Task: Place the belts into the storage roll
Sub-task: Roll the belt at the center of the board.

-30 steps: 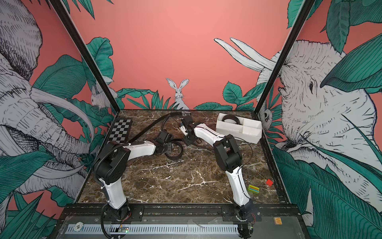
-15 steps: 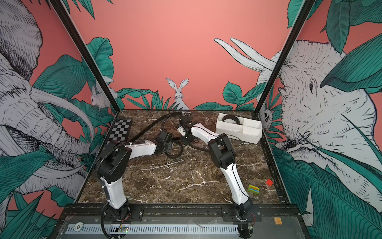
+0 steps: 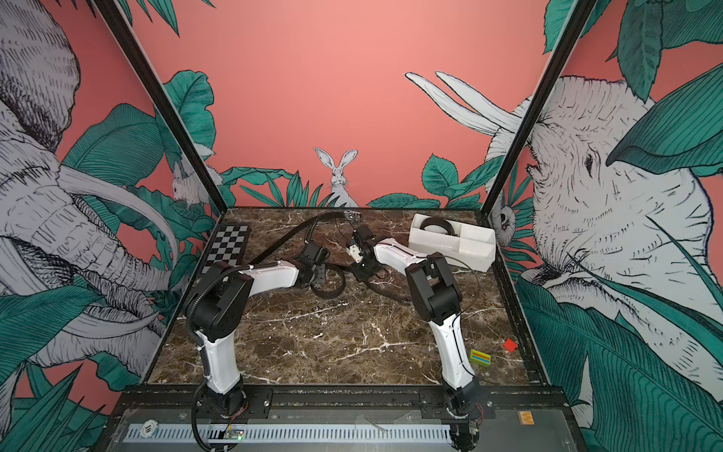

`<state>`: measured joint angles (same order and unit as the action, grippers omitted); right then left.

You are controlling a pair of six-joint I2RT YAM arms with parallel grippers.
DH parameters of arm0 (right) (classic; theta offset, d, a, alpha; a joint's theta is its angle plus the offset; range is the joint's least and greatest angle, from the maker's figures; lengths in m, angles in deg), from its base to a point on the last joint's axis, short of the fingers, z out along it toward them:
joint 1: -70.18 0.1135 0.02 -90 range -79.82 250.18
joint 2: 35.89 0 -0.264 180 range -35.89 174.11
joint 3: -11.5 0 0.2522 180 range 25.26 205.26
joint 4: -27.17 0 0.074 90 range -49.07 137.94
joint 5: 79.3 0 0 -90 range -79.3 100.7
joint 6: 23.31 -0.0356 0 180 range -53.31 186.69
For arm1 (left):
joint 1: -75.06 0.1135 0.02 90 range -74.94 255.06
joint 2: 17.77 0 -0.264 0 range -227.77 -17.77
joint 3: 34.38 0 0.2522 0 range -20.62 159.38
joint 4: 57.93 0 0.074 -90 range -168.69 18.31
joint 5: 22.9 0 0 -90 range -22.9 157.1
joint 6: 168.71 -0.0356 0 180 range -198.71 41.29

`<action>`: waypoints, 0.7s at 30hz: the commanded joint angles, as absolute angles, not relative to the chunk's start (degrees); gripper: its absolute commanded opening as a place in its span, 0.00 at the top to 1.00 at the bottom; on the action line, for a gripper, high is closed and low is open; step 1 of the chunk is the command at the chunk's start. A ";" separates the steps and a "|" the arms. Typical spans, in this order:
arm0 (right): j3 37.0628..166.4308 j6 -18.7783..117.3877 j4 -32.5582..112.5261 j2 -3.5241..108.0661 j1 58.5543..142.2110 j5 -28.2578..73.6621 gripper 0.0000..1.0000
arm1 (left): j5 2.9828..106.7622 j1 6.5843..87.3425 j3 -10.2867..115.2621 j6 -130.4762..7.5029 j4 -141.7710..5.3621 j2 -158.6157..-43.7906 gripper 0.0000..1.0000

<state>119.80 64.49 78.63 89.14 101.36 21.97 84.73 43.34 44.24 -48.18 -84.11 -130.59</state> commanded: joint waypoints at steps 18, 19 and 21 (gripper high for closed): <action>105.88 56.85 85.19 81.48 95.41 21.86 1.00 | 76.71 45.20 40.56 -44.91 -108.09 -146.24 0.92; 105.42 55.92 85.02 80.98 95.89 23.40 1.00 | 76.51 45.18 41.26 -44.84 -108.35 -146.27 0.95; 104.13 53.69 84.60 79.86 97.36 24.38 0.99 | 76.24 45.13 42.69 -44.91 -109.07 -146.27 0.98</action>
